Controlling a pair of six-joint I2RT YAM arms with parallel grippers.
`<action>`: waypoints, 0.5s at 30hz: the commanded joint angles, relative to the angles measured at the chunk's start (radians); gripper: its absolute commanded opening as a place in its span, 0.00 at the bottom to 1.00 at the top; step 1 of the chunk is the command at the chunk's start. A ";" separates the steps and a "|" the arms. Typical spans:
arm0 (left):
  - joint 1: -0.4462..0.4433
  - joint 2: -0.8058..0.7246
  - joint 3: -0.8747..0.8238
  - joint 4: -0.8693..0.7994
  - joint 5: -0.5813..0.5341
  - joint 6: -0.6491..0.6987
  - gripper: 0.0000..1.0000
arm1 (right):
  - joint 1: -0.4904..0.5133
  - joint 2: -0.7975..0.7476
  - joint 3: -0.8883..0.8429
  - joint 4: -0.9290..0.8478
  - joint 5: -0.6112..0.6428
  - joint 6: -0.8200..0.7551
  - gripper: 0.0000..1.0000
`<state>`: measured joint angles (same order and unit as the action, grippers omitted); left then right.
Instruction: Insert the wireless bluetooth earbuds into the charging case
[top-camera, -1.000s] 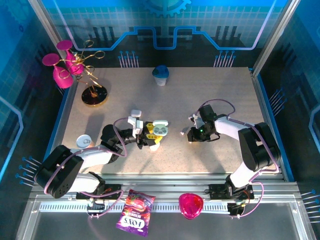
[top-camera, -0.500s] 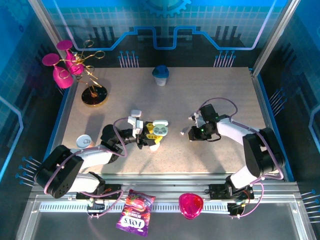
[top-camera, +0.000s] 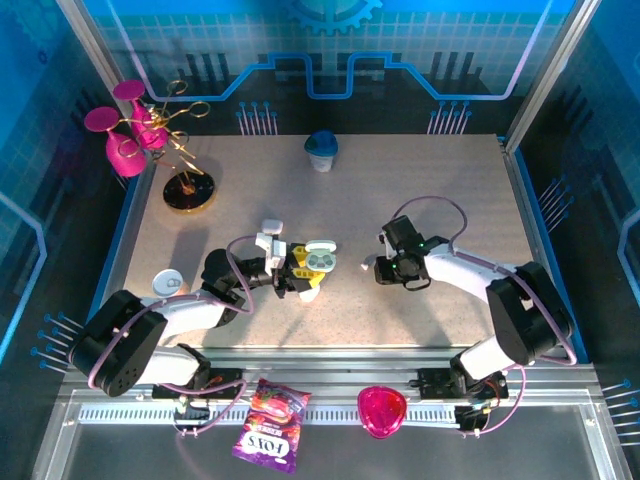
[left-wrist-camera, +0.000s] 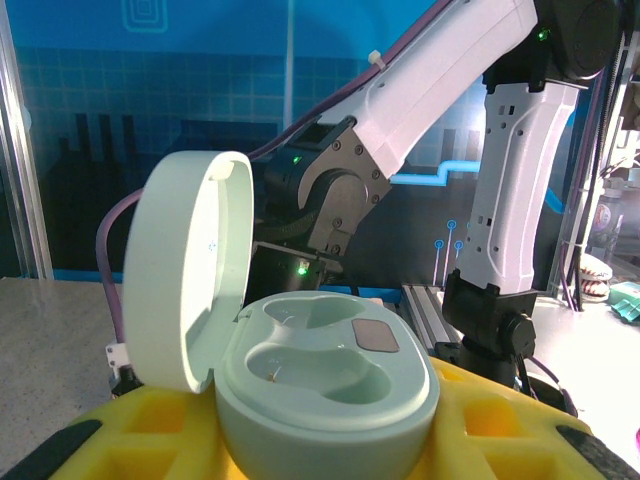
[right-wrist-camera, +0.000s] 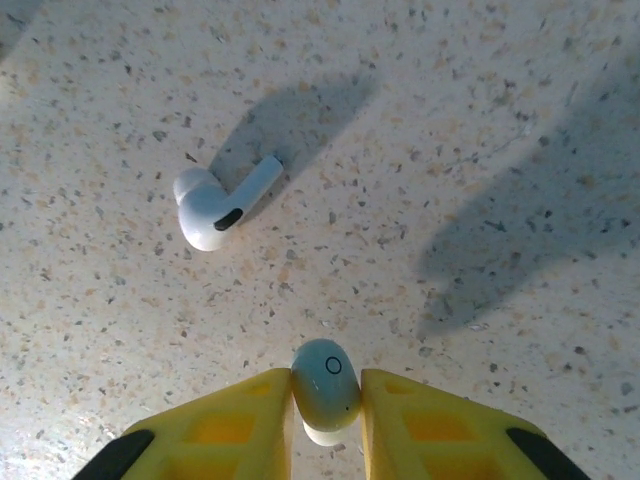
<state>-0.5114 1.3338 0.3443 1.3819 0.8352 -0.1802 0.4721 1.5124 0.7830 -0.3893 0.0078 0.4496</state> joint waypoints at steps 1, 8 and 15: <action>0.006 -0.007 -0.002 0.019 0.015 0.025 0.23 | 0.008 0.019 -0.027 0.041 -0.066 0.039 0.24; 0.005 0.000 0.007 0.019 0.018 0.022 0.23 | -0.014 0.013 -0.043 0.070 -0.133 0.038 0.33; 0.006 -0.001 0.009 0.019 0.018 0.019 0.23 | -0.067 0.007 -0.005 -0.002 -0.102 -0.037 0.46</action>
<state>-0.5114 1.3338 0.3443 1.3819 0.8352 -0.1806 0.4282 1.5284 0.7479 -0.3508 -0.0971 0.4534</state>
